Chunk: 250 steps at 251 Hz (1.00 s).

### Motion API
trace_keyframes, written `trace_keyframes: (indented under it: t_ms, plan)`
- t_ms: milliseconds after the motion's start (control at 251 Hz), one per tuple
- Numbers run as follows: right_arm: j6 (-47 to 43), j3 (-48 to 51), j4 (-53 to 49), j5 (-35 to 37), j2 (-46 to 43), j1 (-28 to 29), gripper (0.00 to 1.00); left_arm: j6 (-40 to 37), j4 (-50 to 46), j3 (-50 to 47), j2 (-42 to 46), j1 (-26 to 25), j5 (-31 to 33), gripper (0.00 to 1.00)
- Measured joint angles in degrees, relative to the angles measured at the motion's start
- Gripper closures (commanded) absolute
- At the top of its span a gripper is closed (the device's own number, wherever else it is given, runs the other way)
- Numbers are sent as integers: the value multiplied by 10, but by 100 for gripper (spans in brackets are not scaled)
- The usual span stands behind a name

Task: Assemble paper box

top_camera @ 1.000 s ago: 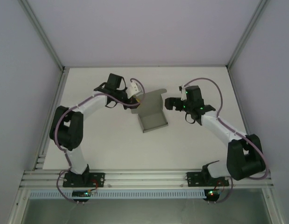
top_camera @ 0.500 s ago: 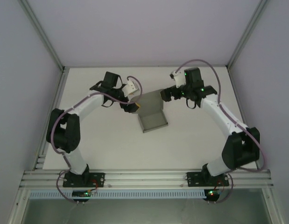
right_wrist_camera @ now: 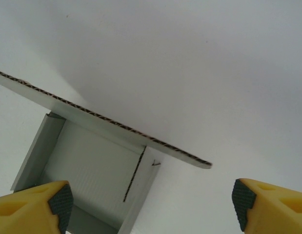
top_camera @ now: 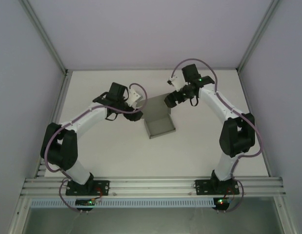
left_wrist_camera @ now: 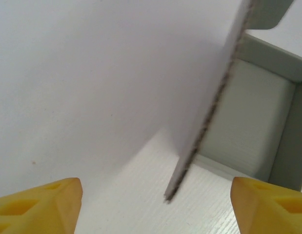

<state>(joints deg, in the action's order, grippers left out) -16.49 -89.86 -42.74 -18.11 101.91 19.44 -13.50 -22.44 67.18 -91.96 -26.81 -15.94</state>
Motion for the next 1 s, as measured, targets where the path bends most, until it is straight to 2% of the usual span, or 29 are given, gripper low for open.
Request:
trace_keyframes:
  t_ms: [60,108,192,419,671,734,806,998]
  plan:
    - [10,3,0,1,1,5,31,13,0,0,0,0,5,51]
    - [16,4,0,1,3,9,34,19,0,2,-1,-2,6,55]
    - [29,4,2,1,9,14,47,24,-1,11,-6,-7,8,68]
    - [53,10,7,3,22,24,69,24,-1,27,-16,-11,8,69]
    - [73,11,10,9,26,26,87,16,-3,45,-35,-13,8,71]
    - [76,11,10,13,26,30,93,11,-4,53,-41,-15,8,80]
    - [82,11,14,25,26,32,97,5,-7,57,-44,-15,8,84]
    - [101,32,45,66,12,45,99,-3,-20,72,-52,-19,19,98]
